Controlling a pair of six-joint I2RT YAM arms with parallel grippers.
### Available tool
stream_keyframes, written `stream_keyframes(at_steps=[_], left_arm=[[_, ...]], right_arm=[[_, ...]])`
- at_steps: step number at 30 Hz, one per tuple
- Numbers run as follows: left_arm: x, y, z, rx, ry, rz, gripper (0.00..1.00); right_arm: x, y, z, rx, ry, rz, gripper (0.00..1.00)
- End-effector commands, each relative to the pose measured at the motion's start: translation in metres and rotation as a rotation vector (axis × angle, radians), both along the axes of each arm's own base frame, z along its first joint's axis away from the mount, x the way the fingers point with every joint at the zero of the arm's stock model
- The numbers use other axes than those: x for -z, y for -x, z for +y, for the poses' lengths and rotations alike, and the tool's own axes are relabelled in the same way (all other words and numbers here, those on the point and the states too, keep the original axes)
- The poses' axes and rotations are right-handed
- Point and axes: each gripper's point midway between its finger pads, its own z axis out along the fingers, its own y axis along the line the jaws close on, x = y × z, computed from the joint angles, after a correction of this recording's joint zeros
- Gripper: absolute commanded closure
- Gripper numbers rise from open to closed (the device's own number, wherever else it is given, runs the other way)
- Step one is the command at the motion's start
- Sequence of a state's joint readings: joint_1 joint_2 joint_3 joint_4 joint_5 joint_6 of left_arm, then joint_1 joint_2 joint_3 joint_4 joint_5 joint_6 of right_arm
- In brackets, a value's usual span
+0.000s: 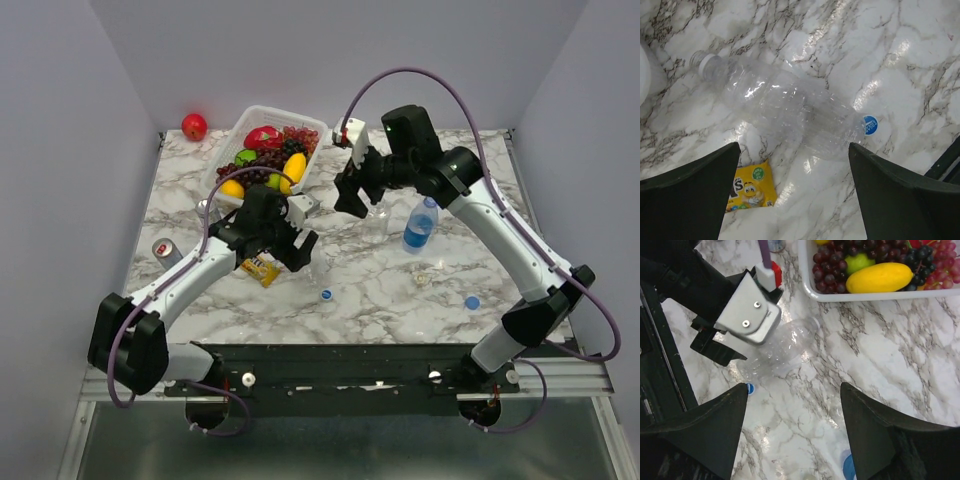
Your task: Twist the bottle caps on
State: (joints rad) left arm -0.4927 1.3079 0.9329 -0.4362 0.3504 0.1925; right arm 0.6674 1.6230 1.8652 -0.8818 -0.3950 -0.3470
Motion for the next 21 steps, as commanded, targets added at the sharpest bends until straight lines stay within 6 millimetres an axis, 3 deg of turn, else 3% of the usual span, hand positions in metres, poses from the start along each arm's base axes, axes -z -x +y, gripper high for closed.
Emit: stream_keyframes(at_steps=[1,5,12,17,21], left_arm=[[-0.009,-0.008,-0.003,-0.337,0.015,0.144,0.01],[0.004,0.004,-0.005,-0.455,0.007,0.283,0.01],[0.033,0.016,-0.013,-0.488,-0.088,0.386,0.01],[0.057,0.017,-0.014,-0.553,-0.141,0.469,0.01],[0.066,0.014,-0.027,-0.549,-0.119,0.515,0.01]], right_arm=[[-0.012,-0.004,-0.019,0.105,-0.006,-0.068,0.14],[-0.010,-0.002,-0.028,0.121,0.003,-0.073,0.13],[-0.008,-0.005,-0.040,0.145,0.010,-0.074,0.12],[-0.004,-0.003,-0.048,0.137,-0.001,-0.049,0.12],[0.002,0.005,-0.054,0.121,0.000,-0.033,0.12]])
